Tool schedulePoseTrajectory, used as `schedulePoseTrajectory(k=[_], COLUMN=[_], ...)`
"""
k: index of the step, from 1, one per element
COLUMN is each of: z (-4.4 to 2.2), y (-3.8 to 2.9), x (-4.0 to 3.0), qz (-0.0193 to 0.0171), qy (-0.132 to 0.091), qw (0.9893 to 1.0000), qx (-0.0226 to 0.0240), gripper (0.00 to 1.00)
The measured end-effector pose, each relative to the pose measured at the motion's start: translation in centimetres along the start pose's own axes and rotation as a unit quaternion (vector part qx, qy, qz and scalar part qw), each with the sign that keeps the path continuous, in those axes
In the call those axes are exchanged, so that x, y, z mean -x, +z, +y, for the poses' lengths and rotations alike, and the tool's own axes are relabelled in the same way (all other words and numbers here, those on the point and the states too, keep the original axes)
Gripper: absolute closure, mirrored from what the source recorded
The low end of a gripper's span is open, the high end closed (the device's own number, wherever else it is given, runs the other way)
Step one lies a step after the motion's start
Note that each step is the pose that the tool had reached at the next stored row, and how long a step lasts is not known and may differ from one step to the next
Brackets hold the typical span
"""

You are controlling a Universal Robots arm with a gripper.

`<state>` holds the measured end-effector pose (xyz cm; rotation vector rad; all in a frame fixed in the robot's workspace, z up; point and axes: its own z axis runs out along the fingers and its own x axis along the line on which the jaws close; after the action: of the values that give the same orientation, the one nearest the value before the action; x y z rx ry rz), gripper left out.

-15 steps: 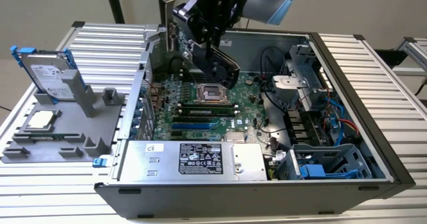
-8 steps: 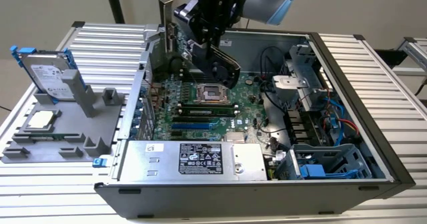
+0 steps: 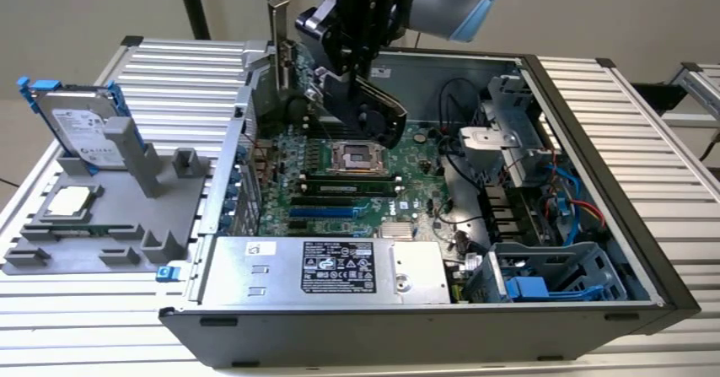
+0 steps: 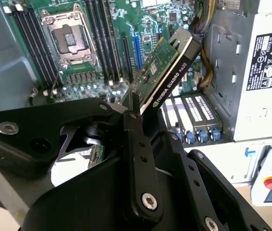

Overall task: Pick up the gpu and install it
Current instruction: 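Insert the gpu into the slot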

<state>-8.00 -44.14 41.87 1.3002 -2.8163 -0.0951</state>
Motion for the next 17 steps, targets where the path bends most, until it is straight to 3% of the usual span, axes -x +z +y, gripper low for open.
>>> schedulePoseTrajectory(k=[17], z=[0.00], y=[0.00], x=[0.00], qz=[0.0029], qy=[-0.041], qw=[0.9992], qx=[-0.0004], gripper=[1.00])
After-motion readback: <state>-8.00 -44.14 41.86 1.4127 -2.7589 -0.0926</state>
